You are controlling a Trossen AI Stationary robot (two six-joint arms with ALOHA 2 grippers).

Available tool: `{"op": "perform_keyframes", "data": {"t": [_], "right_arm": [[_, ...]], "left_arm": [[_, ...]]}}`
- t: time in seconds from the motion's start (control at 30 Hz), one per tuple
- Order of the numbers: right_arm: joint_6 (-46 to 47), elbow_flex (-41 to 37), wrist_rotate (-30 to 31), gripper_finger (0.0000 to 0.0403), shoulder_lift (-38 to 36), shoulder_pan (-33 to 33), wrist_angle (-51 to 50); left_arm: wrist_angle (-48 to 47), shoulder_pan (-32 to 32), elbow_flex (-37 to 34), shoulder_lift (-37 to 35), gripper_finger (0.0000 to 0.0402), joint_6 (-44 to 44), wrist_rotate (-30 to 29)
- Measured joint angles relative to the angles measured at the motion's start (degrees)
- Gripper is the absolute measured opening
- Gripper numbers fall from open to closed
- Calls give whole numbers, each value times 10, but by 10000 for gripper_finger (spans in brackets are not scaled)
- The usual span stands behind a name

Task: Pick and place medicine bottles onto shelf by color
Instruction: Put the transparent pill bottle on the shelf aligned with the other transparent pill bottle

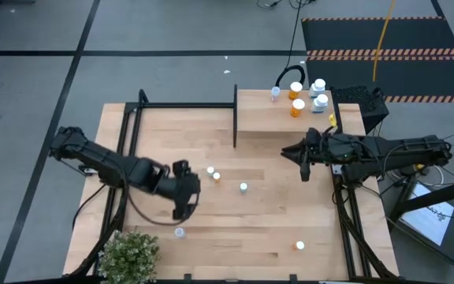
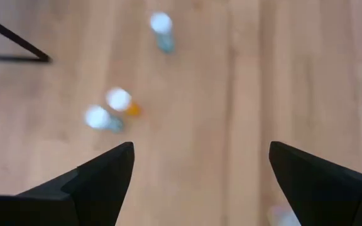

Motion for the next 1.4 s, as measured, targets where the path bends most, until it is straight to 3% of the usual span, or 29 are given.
{"op": "perform_keyframes", "data": {"t": [0.37,0.7,1.03,1.27,1.4], "right_arm": [[16,0,24,63,22,60,55],[16,0,49,63,73,118,142],[15,0,49,63,84,127,162],[12,0,49,63,84,127,160],[12,0,49,63,84,127,160]], "left_arm": [[-12,-141,0,51,369,-115,-31],[-6,-199,-1,140,369,-141,-2],[-9,-208,0,187,369,-159,9],[-12,-192,-1,213,369,-163,50],[-27,-194,-1,217,354,-180,51]]}}
